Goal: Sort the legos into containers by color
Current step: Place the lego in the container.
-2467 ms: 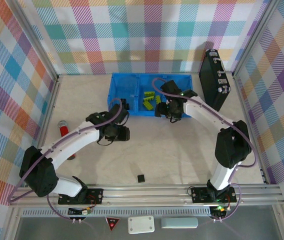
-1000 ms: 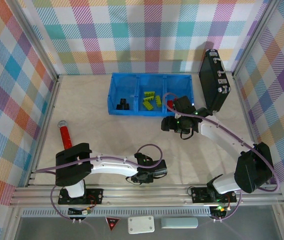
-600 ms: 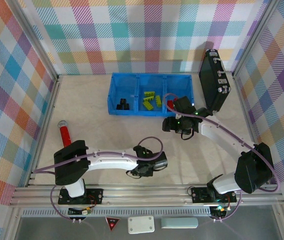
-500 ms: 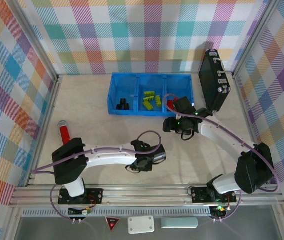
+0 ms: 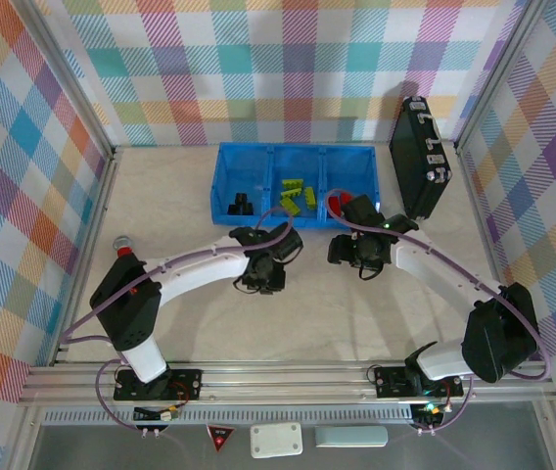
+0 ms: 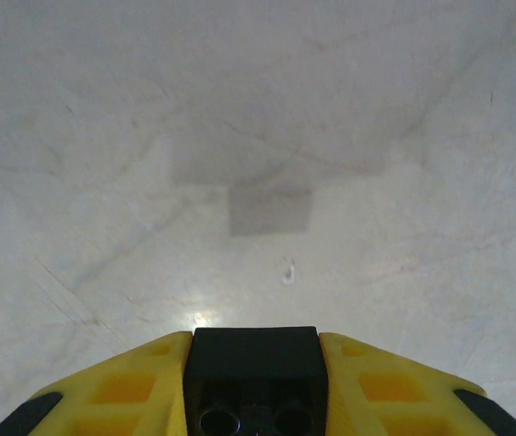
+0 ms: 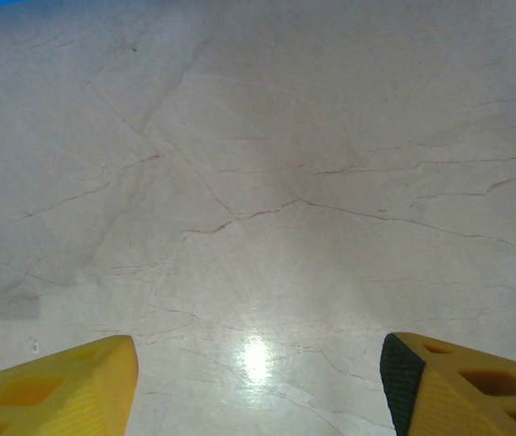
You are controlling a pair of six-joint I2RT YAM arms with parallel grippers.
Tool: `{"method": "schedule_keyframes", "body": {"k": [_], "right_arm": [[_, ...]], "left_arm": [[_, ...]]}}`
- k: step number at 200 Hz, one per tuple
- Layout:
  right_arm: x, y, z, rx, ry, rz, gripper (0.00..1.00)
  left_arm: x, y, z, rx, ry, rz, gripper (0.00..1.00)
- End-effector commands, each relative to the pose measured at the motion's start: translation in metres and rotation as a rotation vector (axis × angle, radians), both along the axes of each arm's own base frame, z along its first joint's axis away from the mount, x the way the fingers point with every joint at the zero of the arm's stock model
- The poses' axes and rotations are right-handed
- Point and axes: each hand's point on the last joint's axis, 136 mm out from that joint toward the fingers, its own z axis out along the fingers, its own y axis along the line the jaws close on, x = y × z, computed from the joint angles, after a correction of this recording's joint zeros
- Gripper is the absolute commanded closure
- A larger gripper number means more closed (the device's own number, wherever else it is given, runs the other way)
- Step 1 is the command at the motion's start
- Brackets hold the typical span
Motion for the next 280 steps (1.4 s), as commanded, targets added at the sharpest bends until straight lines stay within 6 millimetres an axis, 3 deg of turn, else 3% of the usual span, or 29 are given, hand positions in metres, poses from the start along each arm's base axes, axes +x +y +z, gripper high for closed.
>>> {"method": "schedule_keyframes", "body": {"k": [1,109,175,232,280], "right_arm": [[-0.003,-0.006,0.011,-0.015,-0.009,-0.033,0.28],[-0.006,-0.015,0.025,-0.059,-0.007,-0.038,0.29],[-0.012,-0.024,0.039,-0.079,-0.025,-0.048,0.29],[-0.023,-0.03,0.061,-0.04,-0.065,-0.071,0.3],[-0.033,-0.041,0.075,-0.041,-0.089,-0.094,0.3]], "left_arm": [[0.018,0.01,0.015,-0.018,-0.001,-0.05,0.67],[0.143,0.065,0.061,-0.066,-0.12,0.013,0.66],[0.213,0.065,0.074,-0.135,-0.206,0.009,0.65],[0.265,0.057,0.063,-0.197,-0.246,0.009,0.63],[0.289,0.058,0.037,-0.229,-0.235,0.012,0.63]]}}
